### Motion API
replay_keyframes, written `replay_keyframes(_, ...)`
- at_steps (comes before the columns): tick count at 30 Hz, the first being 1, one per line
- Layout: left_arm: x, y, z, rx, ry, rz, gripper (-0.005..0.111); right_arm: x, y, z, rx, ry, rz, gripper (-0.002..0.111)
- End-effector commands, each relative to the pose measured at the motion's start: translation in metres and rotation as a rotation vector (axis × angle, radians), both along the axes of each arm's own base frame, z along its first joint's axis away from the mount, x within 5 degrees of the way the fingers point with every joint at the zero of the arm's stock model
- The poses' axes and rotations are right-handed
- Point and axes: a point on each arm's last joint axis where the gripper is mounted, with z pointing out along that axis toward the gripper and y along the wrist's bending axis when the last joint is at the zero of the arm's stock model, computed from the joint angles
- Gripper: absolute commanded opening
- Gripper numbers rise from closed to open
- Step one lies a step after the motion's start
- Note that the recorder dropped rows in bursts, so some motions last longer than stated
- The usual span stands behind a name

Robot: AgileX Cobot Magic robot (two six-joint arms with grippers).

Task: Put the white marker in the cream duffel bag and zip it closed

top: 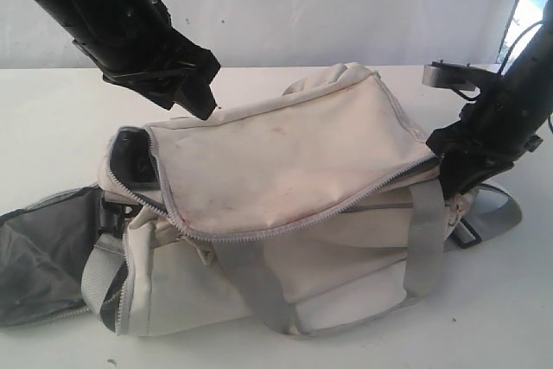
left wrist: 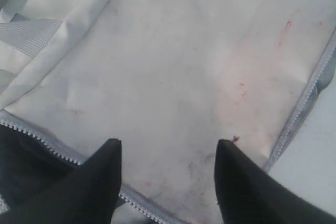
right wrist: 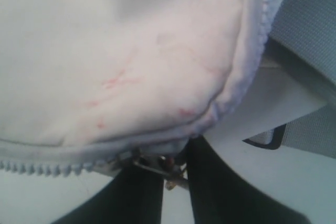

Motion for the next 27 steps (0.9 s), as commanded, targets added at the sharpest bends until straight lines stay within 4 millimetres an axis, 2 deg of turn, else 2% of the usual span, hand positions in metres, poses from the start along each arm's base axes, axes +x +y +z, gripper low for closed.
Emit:
replay_keyframes(1, -0.0010, -0.0009, 0.0050, -0.008, -0.024, -0.005, 0.056, -0.0008, -0.0075, 0.0042, -0.060, -0.001, -0.016, 0.014)
replay_keyframes(5, -0.0010, -0.0009, 0.0050, -0.007, -0.024, -0.006, 0.056, -0.0008, -0.0080, 0.0041, -0.066, -0.001, -0.015, 0.014)
replay_keyframes(9, -0.0010, -0.0009, 0.0050, -0.007, -0.024, -0.006, 0.056, -0.0008, -0.0080, 0.0041, -0.066, 0.000, -0.018, 0.022)
replay_keyframes(15, -0.0010, -0.0009, 0.0050, -0.007, -0.025, -0.008, 0.056, -0.0008, -0.0080, 0.0041, -0.067, 0.006, -0.035, 0.022)
replay_keyframes(24, -0.0010, -0.0009, 0.0050, -0.007, -0.025, -0.008, 0.056, -0.0011, -0.0080, 0.0050, -0.068, 0.011, -0.059, 0.001)
replay_keyframes(27, -0.0010, -0.0009, 0.0050, -0.007, -0.025, -0.008, 0.056, -0.0020, -0.0080, 0.0086, -0.068, 0.001, -0.060, 0.000)
